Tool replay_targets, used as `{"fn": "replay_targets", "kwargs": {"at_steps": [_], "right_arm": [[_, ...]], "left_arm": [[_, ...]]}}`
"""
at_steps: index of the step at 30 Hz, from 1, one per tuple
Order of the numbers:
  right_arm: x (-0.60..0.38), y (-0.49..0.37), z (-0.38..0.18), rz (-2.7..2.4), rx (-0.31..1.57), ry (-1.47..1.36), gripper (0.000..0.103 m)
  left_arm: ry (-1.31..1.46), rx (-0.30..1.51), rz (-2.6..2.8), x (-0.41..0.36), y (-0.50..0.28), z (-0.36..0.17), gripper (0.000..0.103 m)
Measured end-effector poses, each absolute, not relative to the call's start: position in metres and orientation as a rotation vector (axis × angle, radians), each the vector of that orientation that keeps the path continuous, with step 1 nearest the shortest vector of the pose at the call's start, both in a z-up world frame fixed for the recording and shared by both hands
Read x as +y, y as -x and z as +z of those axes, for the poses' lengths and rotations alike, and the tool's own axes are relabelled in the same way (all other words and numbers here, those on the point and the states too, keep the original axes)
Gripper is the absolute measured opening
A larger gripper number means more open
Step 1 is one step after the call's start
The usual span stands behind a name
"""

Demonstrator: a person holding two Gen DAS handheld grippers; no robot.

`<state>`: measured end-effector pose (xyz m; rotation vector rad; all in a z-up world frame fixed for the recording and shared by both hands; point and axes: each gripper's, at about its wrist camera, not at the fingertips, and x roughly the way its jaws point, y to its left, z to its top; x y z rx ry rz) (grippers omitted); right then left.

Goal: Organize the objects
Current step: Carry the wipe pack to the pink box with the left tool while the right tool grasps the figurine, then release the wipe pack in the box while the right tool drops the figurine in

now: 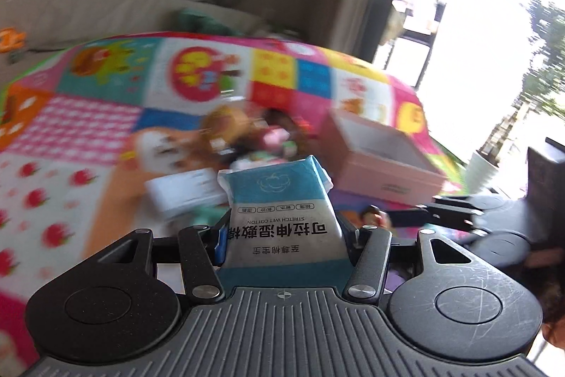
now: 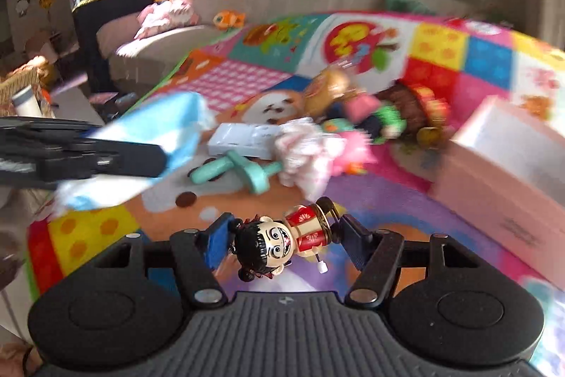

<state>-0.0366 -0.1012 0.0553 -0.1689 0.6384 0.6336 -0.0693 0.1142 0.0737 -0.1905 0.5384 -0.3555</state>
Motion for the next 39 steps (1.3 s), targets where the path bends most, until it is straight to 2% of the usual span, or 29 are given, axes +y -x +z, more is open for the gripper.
{"fn": "replay_targets", "kwargs": {"at_steps": [7, 10, 13, 17, 18, 25, 29, 33, 34, 35, 36, 39], "right_arm": [[-0.197, 0.076, 0.084, 0.404, 0.513, 0.13, 0.066], [-0.23, 0.077, 0.091, 0.33, 0.469, 0.078, 0.066], [-0.255, 0.069, 0.09, 0.272, 0.459, 0.035, 0.066], [-0.276, 0.062, 0.084, 0.235, 0.468, 0.0, 0.066], [-0.281, 0.062, 0.082, 0.232, 0.469, -0.004, 0.066], [-0.289, 0.045, 0.075, 0.219, 0.487, -0.033, 0.066], [-0.282, 0.029, 0.09, 0.224, 0.462, -0.035, 0.066], [-0.273, -0.016, 0.11, 0.207, 0.412, 0.001, 0.066], [-0.271, -0.031, 0.112, 0.2, 0.405, 0.006, 0.068], [-0.27, -0.047, 0.112, 0.195, 0.413, 0.008, 0.079], [-0.269, -0.062, 0.111, 0.177, 0.432, 0.003, 0.085], [-0.261, -0.076, 0.106, 0.158, 0.473, -0.023, 0.085]], "left_arm": [[0.112, 0.437, -0.522, 0.006, -0.024, 0.118, 0.06], [0.202, 0.415, -0.561, -0.041, -0.083, 0.12, 0.061], [0.258, 0.46, -0.548, -0.083, -0.133, 0.1, 0.062], [0.135, 0.613, -0.451, -0.121, -0.173, 0.049, 0.062], [0.13, 0.635, -0.432, -0.119, -0.174, 0.04, 0.059], [0.014, 0.65, -0.45, -0.107, -0.137, 0.034, 0.057], [0.07, 0.638, -0.509, -0.088, -0.095, 0.054, 0.056], [0.151, 0.552, -0.508, -0.054, -0.061, 0.076, 0.056], [0.15, 0.535, -0.501, -0.046, -0.052, 0.079, 0.056], [0.14, 0.52, -0.493, -0.038, -0.044, 0.082, 0.056], [0.121, 0.504, -0.477, -0.03, -0.037, 0.083, 0.057], [0.036, 0.445, -0.386, -0.005, -0.024, 0.084, 0.057]]}}
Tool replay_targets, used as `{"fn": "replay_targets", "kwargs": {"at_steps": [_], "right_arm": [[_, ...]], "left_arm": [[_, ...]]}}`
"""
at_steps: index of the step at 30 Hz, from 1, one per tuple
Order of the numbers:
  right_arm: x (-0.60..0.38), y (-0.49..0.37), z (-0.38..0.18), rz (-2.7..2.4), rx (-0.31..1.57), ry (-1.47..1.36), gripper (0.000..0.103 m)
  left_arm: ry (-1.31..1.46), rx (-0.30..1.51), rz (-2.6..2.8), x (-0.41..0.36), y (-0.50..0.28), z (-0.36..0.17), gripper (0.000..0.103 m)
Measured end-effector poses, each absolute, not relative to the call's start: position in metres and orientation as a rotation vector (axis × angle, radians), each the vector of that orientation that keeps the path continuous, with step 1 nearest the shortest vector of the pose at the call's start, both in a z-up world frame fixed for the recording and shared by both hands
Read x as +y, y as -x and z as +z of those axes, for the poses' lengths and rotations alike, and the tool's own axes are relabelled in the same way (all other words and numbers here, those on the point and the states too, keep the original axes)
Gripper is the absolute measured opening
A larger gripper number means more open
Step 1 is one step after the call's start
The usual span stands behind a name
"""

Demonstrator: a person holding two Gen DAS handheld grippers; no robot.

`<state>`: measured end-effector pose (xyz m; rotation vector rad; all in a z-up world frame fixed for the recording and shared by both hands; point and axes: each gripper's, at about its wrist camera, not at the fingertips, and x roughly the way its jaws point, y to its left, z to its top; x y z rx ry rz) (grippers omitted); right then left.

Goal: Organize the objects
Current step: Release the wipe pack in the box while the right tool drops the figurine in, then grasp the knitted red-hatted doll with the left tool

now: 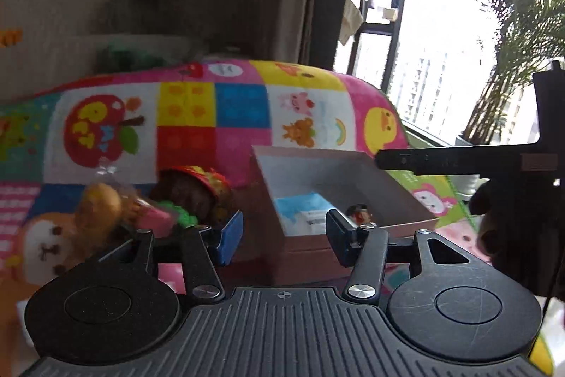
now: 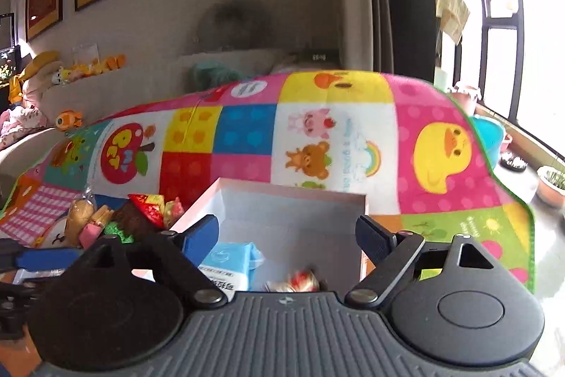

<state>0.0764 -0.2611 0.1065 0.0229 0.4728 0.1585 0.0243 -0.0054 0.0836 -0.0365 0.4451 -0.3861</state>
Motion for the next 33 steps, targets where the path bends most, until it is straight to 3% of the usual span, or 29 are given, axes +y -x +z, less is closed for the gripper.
{"fn": "replay_targets", "kwargs": {"at_steps": [7, 13, 17, 21, 25, 33], "right_arm": [[-0.226, -0.043, 0.085, 0.235, 0.521, 0.01, 0.086], [-0.229, -0.012, 0.085, 0.269, 0.518, 0.037, 0.088], [-0.246, -0.002, 0.082, 0.272, 0.523, 0.006, 0.097], [-0.257, 0.004, 0.074, 0.271, 0.523, -0.024, 0.1], [-0.257, 0.011, 0.068, 0.274, 0.521, -0.025, 0.1], [-0.21, 0.014, 0.061, 0.371, 0.573, -0.001, 0.1]], "left_arm": [[-0.062, 0.501, -0.307, 0.019, -0.096, 0.089, 0.057], [-0.272, 0.797, -0.326, -0.01, -0.199, 0.063, 0.056], [-0.462, 0.9, -0.287, -0.027, -0.229, 0.036, 0.069], [-0.344, 0.938, -0.244, -0.013, -0.244, 0.027, 0.056], [-0.185, 0.887, -0.281, 0.005, -0.222, 0.051, 0.052], [0.089, 0.54, -0.476, 0.056, -0.066, 0.148, 0.052]]}}
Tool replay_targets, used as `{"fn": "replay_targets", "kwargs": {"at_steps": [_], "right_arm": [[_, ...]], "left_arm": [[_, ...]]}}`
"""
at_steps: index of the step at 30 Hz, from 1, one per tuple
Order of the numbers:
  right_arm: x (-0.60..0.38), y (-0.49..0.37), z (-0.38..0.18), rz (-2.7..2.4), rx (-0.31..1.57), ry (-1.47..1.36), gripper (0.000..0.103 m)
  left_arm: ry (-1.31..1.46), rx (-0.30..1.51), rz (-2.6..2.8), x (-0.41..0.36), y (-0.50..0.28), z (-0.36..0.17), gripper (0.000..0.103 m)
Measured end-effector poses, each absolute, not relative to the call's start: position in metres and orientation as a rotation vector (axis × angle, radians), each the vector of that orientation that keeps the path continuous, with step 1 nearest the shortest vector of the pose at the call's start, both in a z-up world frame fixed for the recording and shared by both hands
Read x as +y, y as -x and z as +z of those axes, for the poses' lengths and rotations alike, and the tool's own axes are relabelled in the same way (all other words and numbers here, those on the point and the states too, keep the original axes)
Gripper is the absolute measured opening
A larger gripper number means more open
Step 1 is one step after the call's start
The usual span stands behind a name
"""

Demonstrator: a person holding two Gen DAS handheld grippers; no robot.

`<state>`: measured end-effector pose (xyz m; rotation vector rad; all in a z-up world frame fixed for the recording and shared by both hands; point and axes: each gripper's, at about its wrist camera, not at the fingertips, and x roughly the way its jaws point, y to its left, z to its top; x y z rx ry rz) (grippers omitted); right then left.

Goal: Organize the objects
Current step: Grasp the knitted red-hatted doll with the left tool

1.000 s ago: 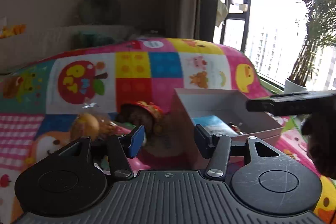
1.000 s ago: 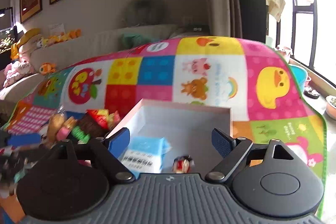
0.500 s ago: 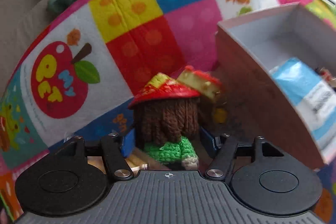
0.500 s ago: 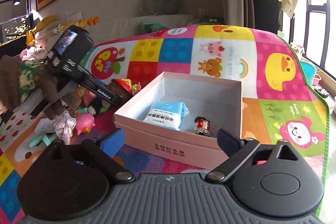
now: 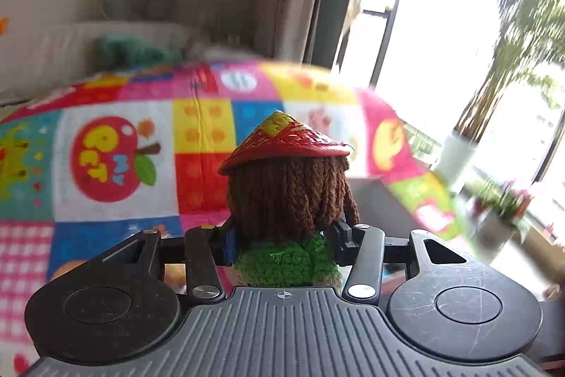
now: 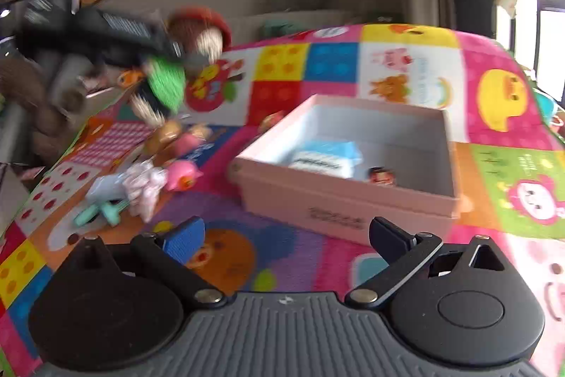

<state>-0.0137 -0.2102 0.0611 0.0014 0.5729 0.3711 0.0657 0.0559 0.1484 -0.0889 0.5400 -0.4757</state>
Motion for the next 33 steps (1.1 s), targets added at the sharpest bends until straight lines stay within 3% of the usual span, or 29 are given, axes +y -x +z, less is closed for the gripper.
{"fn": "replay_targets", "kwargs": {"at_steps": [7, 13, 16, 21, 24, 27, 33], "right_arm": [[-0.126, 0.003, 0.057, 0.532, 0.61, 0.06, 0.099], [-0.071, -0.038, 0.058, 0.564, 0.646, 0.019, 0.09], [-0.048, -0.057, 0.053, 0.561, 0.699, -0.005, 0.074], [-0.034, -0.076, 0.044, 0.547, 0.809, 0.012, 0.03], [-0.05, -0.06, 0.049, 0.573, 0.82, 0.032, 0.018], [-0.079, -0.03, 0.057, 0.573, 0.818, 0.069, 0.013], [-0.126, 0.012, 0.066, 0.499, 0.8, 0.139, 0.013]], "left_arm": [[0.075, 0.604, -0.292, 0.106, 0.027, 0.112, 0.052], [0.195, 0.687, -0.201, 0.157, 0.053, 0.071, 0.052], [0.207, 0.676, -0.228, 0.161, 0.063, 0.067, 0.052], [0.206, 0.658, -0.289, 0.152, 0.066, 0.064, 0.052], [0.218, 0.666, -0.318, 0.147, 0.066, 0.059, 0.052], [0.21, 0.679, -0.352, 0.14, 0.066, 0.056, 0.052], [0.198, 0.706, -0.384, 0.122, 0.062, 0.054, 0.052]]}}
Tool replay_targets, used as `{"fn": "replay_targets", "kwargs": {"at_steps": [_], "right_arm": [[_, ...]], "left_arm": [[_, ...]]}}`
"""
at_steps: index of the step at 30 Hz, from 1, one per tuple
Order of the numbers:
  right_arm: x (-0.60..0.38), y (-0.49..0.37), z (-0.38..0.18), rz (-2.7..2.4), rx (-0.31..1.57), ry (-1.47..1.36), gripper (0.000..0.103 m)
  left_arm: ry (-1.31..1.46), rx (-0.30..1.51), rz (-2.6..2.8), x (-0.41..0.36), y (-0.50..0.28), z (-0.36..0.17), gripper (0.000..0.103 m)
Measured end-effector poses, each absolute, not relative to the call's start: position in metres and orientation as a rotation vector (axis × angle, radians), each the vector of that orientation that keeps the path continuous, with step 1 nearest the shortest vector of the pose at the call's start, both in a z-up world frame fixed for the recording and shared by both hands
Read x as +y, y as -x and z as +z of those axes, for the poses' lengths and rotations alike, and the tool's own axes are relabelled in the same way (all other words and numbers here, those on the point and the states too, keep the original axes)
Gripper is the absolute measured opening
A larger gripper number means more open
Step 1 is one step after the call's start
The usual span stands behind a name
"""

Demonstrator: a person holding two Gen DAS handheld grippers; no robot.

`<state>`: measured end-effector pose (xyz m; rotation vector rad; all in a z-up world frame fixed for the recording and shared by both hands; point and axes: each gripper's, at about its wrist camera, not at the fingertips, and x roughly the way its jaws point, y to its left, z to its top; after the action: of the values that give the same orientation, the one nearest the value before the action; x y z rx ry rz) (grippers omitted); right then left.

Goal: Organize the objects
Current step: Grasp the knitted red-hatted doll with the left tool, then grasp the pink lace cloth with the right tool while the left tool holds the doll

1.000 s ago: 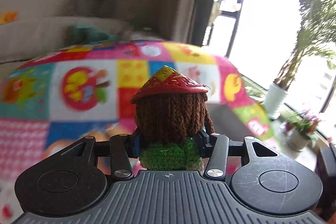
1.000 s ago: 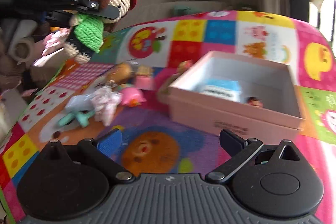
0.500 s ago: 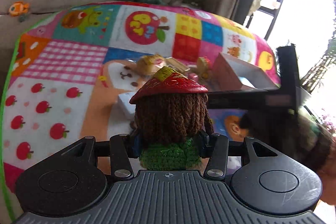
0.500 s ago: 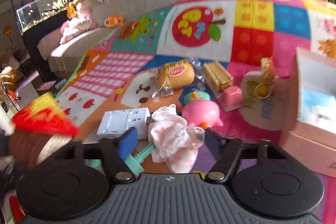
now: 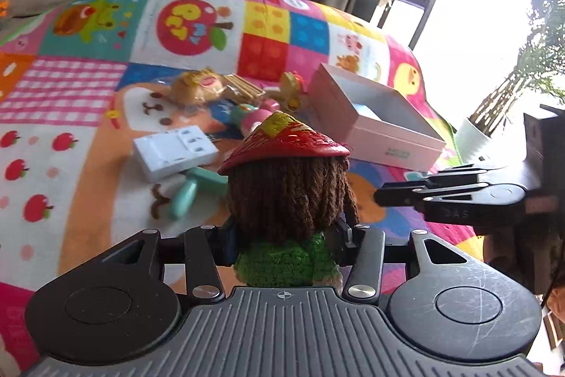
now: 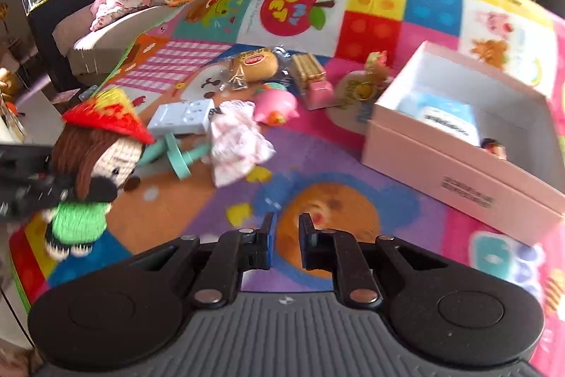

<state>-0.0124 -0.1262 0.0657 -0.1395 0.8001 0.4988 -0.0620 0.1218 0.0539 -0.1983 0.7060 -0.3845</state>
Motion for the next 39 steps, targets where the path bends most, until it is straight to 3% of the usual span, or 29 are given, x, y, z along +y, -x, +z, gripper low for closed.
{"fn": "replay_targets", "kwargs": {"at_steps": [2, 4, 5, 7, 13, 15, 17, 25, 26, 29, 36, 39], "right_arm": [[-0.128, 0.022, 0.069, 0.485, 0.736, 0.179, 0.02], [-0.125, 0.023, 0.07, 0.501, 0.709, 0.174, 0.041], [-0.122, 0.02, 0.071, 0.512, 0.699, 0.148, 0.058], [-0.112, 0.007, 0.071, 0.53, 0.682, 0.082, 0.071], [-0.062, -0.053, 0.057, 0.541, 0.755, -0.104, 0.07], [-0.043, -0.067, 0.048, 0.533, 0.779, -0.069, 0.047], [-0.033, -0.072, 0.04, 0.506, 0.807, 0.007, 0.037], [-0.099, -0.01, 0.034, 0.488, 0.792, 0.232, 0.036], [-0.109, 0.002, 0.035, 0.515, 0.794, 0.254, 0.037], [-0.131, 0.041, 0.037, 0.557, 0.787, 0.351, 0.063], [-0.169, 0.075, 0.042, 0.323, 0.692, 0.485, 0.068], [-0.183, 0.072, 0.054, 0.353, 0.694, 0.3, 0.078]], "left_arm": [[0.195, 0.701, -0.364, 0.121, 0.061, 0.057, 0.052], [0.203, 0.685, -0.327, 0.126, 0.059, 0.061, 0.052], [0.21, 0.677, -0.305, 0.13, 0.059, 0.064, 0.052], [0.22, 0.661, -0.262, 0.139, 0.058, 0.068, 0.052], [0.267, 0.681, -0.212, 0.157, 0.057, 0.064, 0.052], [0.274, 0.695, -0.216, 0.159, 0.058, 0.06, 0.052], [0.282, 0.703, -0.223, 0.16, 0.058, 0.056, 0.052], [0.322, 0.703, -0.288, 0.147, 0.048, 0.05, 0.052], [0.321, 0.702, -0.305, 0.141, 0.047, 0.05, 0.052], [0.307, 0.705, -0.357, 0.123, 0.044, 0.051, 0.052], [0.256, 0.732, -0.403, 0.096, 0.046, 0.052, 0.052], [0.236, 0.752, -0.388, 0.094, 0.046, 0.051, 0.052]]}}
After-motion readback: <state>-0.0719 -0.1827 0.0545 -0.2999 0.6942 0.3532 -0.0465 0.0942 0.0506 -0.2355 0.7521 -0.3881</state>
